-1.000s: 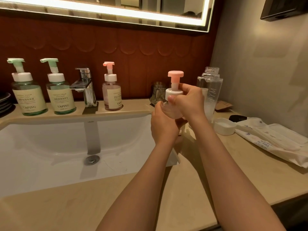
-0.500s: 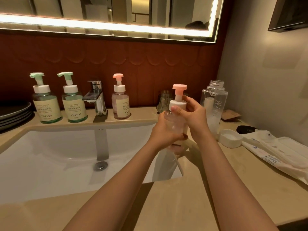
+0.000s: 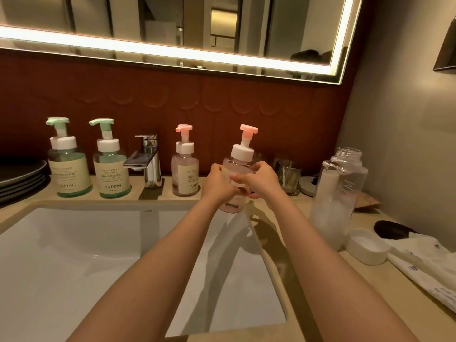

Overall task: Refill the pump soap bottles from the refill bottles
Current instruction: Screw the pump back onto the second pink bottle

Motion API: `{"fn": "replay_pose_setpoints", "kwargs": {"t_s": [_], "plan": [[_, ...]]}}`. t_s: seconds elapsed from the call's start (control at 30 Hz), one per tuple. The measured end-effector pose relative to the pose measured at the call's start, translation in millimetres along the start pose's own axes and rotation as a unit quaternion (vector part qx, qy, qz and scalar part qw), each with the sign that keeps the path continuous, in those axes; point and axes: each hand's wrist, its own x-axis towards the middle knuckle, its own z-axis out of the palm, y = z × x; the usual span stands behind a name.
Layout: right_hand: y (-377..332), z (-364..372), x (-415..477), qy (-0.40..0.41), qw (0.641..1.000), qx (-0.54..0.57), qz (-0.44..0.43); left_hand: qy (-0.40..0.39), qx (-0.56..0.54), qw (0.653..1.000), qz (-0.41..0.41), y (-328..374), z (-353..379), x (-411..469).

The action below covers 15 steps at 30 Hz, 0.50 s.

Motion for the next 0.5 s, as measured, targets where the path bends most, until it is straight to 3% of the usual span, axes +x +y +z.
{"fn": "replay_pose_setpoints", "kwargs": {"t_s": [0.1, 0.2, 0.37, 0.5], "plan": [[1.3, 11.7, 21.7, 0.002, 1.0, 0.022, -0.008, 0.022, 0.062, 0.998, 0.021, -8.8, -3.9, 24.9], [0.4, 24.3, 43.7, 0.015, 0.998, 0.022, -0.048, 0.033, 0.053, 0.998, 0.018, -17.6, -4.4, 50.6], [14.3, 36.3, 64.0, -0.041, 0.997, -0.019, -0.062, -0.035, 0.063, 0.997, -0.024, -35.5, -7.8, 70.3], [25.2, 40.5, 75.1, -0.014, 0.999, -0.007, -0.05, -0.054, 0.052, 0.997, -0.024, -47.4, -3.2, 71.2]]}}
